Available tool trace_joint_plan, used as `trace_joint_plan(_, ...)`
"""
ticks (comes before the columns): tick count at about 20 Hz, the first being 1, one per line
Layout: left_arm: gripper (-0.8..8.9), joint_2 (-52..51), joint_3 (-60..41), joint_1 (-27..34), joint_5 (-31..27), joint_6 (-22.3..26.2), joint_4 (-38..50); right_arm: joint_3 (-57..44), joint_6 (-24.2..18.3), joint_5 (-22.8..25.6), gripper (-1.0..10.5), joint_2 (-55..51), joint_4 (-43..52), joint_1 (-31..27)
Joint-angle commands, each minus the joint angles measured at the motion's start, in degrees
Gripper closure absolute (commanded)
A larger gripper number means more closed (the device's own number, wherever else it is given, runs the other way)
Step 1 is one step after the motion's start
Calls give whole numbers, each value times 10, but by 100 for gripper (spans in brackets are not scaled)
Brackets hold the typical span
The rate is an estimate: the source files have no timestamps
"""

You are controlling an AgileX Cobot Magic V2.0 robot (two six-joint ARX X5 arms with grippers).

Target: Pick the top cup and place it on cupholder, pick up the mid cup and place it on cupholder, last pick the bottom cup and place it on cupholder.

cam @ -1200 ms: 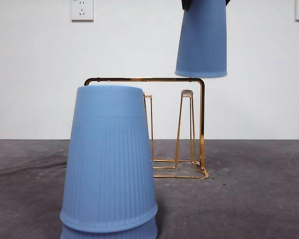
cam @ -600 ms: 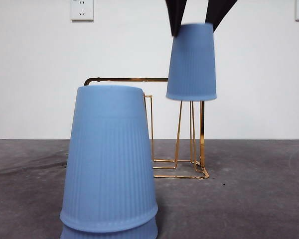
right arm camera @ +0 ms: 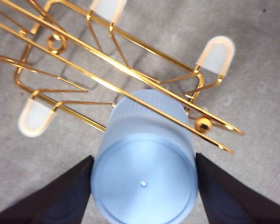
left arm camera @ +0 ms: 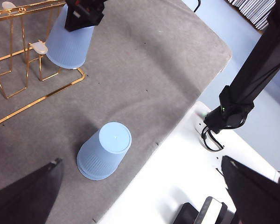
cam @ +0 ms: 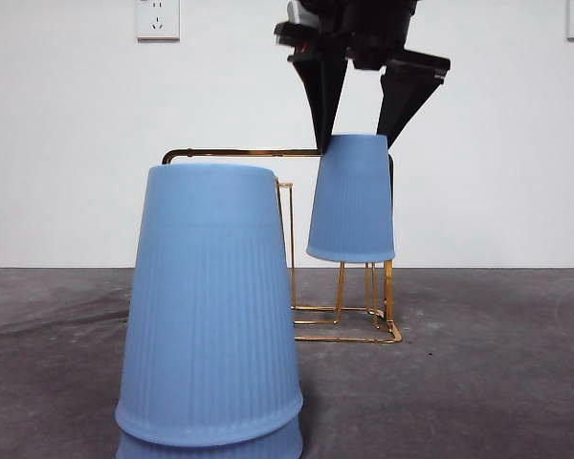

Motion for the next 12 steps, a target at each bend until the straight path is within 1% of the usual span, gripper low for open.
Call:
trace_joint_plan(1, 253, 3, 13, -2, 2, -1, 3, 13, -5, 1, 681, 25, 1, 2)
trace_joint_plan(6, 253, 3, 13, -2, 2, -1, 3, 13, -5, 3, 665, 38, 1, 0)
trace_joint_plan(9, 252, 3, 13, -2, 2, -1, 3, 13, -5, 3, 499, 38, 1, -3)
trace_joint_plan(10, 253, 3, 13, -2, 2, -1, 4, 13, -5, 3, 470, 38, 2, -4)
trace_joint_plan(12, 253, 4, 13, -2, -2, -1, 5, 14, -8, -2, 458, 30, -3, -4)
